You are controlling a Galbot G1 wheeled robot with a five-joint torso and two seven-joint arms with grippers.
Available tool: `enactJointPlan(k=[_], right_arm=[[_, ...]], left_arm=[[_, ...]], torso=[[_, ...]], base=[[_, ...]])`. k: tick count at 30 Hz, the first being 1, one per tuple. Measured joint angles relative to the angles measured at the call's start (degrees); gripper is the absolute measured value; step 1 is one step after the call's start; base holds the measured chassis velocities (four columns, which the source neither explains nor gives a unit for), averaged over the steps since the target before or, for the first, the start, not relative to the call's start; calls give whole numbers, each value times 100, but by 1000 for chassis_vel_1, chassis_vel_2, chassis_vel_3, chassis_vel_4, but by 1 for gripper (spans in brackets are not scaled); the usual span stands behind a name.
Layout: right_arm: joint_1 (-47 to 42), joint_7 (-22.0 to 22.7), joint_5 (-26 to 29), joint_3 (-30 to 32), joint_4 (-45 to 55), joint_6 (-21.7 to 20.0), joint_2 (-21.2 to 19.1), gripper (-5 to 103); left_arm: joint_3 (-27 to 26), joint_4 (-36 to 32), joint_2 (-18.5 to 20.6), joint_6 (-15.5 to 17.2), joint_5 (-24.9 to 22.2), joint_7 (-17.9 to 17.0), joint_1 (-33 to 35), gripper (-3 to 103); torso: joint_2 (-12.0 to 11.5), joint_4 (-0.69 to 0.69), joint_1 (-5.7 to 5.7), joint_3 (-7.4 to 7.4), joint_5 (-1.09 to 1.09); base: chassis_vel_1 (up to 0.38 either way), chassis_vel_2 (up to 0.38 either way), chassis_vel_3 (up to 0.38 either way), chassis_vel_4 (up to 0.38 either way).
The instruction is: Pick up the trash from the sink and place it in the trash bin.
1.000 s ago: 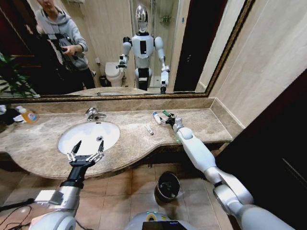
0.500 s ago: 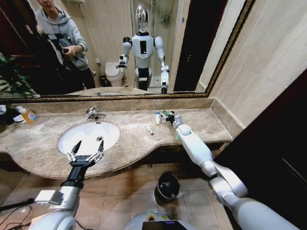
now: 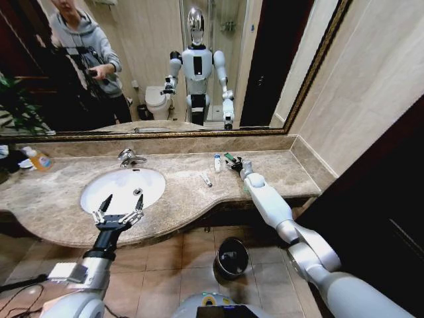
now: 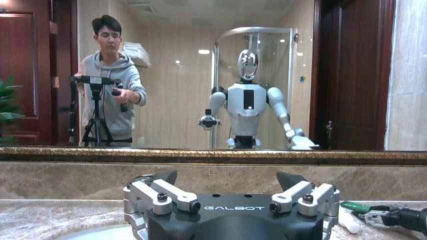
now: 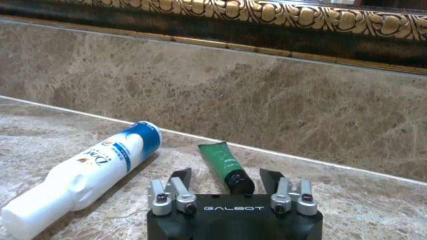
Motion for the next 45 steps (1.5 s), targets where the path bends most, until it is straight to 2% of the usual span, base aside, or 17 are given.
enactJointPlan(k=[3,6,7,10,11,13,16,18,24,28,34,39,43,45], right_arm=[[-58,11,4,19,77,-2,-9,60],[-76,25,11,35,120,-23,-21,56],[-84,49,31,49,156,-49,-34,48],[-94,75,63,61,204,-87,-60,48],[-101,86,77,67,233,-108,-82,40],[-110,95,106,75,271,-134,-106,32],[-123,101,155,80,323,-168,-133,28],[-138,105,180,88,369,-191,-153,21],[-218,119,195,121,564,-227,-229,20],[-485,129,323,162,1083,-272,-417,20],[-1272,125,544,341,2537,-293,-1021,20],[-1811,31,595,514,3257,-161,-1405,20],[-2819,87,746,863,4223,-48,-1828,20],[-3094,116,765,959,4454,-38,-1917,20]], left_arm=[[0,0,0,0,0,0,0,100],[0,0,0,0,0,0,0,100],[0,0,0,0,0,0,0,100],[0,0,0,0,0,0,0,100],[0,0,0,0,0,0,0,100],[0,0,0,0,0,0,0,100],[0,0,0,0,0,0,0,100],[0,0,0,0,0,0,0,100],[0,0,0,0,0,0,0,100],[0,0,0,0,0,0,0,100],[0,0,0,0,0,0,0,100],[0,0,0,0,0,-2,0,100],[1,0,0,0,0,0,0,100],[0,0,0,0,0,-1,0,100]], torso=[[0,0,0,0,0],[0,0,0,0,0],[0,0,0,1,0],[0,0,1,1,0],[0,-1,1,1,1],[-1,-1,2,2,1],[0,-1,1,2,0],[0,-1,1,2,1],[-1,0,1,1,1],[-1,0,2,1,1],[0,0,1,1,1],[0,0,0,0,1],[0,0,0,0,2],[0,-3,0,0,1]], base=[[0,0,0,0],[0,0,0,0],[0,0,0,0],[0,0,0,0],[0,0,0,0],[0,0,0,0],[0,0,0,0],[0,0,0,0],[0,0,0,0],[0,0,0,0],[0,0,0,0],[0,0,0,0],[0,0,0,0],[0,0,0,0]])
